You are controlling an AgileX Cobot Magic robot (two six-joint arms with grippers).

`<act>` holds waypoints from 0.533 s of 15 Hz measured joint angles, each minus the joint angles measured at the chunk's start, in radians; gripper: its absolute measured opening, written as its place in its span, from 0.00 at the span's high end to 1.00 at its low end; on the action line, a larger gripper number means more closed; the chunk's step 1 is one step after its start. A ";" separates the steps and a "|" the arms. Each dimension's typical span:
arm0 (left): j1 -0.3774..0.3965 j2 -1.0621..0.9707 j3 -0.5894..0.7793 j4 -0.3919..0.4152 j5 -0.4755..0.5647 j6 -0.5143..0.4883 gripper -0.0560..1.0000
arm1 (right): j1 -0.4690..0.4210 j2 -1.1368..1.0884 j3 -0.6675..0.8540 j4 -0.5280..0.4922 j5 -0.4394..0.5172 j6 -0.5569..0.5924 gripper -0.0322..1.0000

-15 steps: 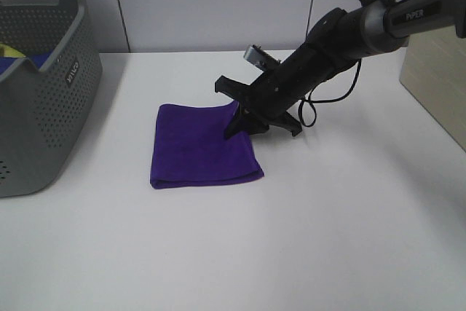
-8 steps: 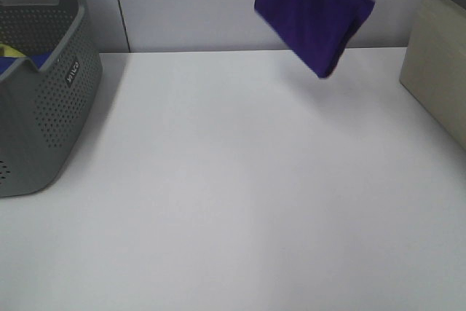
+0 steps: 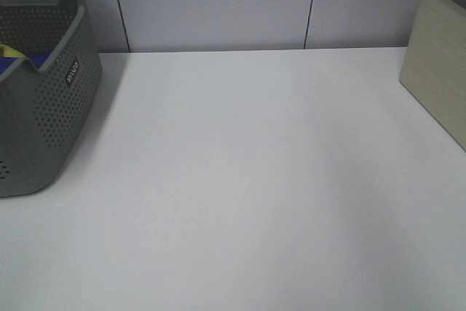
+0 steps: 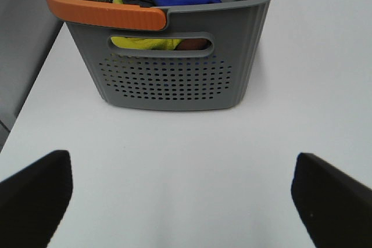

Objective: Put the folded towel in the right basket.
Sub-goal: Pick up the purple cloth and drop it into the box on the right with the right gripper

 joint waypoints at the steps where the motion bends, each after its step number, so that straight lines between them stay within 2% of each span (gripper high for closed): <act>1: 0.000 0.000 0.000 0.000 0.000 0.000 0.01 | -0.034 0.007 0.005 -0.002 0.001 0.000 0.92; 3: 0.000 0.000 0.000 0.000 0.000 0.000 0.01 | -0.069 0.032 0.014 -0.008 0.005 -0.009 0.92; 8: 0.000 0.000 0.000 0.000 0.000 0.000 0.01 | -0.070 0.129 0.121 -0.091 0.007 -0.071 0.92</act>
